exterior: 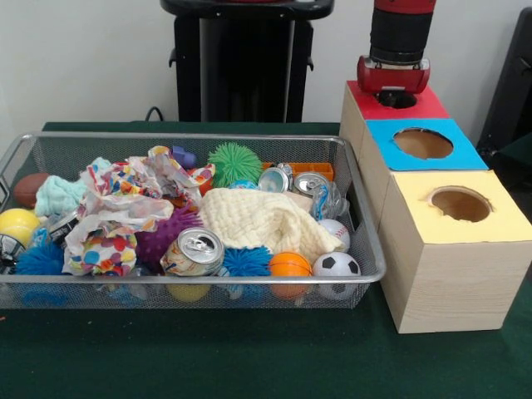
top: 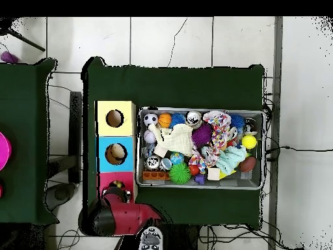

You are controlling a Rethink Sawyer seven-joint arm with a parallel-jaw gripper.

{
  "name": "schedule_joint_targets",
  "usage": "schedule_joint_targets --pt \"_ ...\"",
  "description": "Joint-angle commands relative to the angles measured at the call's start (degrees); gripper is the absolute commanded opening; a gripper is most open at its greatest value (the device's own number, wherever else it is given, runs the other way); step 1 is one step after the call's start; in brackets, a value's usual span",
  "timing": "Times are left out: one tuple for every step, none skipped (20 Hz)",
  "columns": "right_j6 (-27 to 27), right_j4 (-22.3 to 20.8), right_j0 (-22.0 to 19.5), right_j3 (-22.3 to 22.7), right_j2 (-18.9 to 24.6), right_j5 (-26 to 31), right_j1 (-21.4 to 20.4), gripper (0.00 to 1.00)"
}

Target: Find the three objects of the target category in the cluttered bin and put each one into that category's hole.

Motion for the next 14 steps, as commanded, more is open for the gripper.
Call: schedule_joint_targets --pt "8.46 1.77 1.14 -2.67 -2.97 9.59 -1.82 0.0" --pt "8.49 1.72 1.4 -2.76 -3.26 10.0 -2.12 0.0" --pt "8.53 1.62 1.42 -2.81 -3.4 10.22 -2.35 0.0" --pt "8.48 1.57 1.38 -2.95 -3.45 10.76 -2.49 0.0" --pt "8.47 1.53 1.45 -3.0 -3.57 11.26 -2.78 0.0" --pt "8.41 1.51 1.57 -3.09 -3.77 12.26 -3.36 0.0" --pt "8.39 1.54 1.62 -3.09 -3.85 13.46 -4.05 0.0" --pt "8.41 1.52 1.74 -3.0 -3.98 14.68 -4.78 0.0" --pt "8.47 1.52 2.14 -3.09 -4.42 16.41 -5.78 0.0" --pt "8.54 1.46 2.47 -3.09 -4.75 17.86 -6.73 0.0" --pt "8.62 1.39 2.79 -3.09 -5.09 19.3 -7.68 0.0" --pt "8.67 1.31 2.81 -3.02 -5.12 20.14 -8.27 0.0" --pt "8.69 1.21 2.6 -2.9 -4.93 20.45 -8.48 0.0" --pt "8.7 1.12 2.39 -2.77 -4.75 20.76 -8.69 0.0"
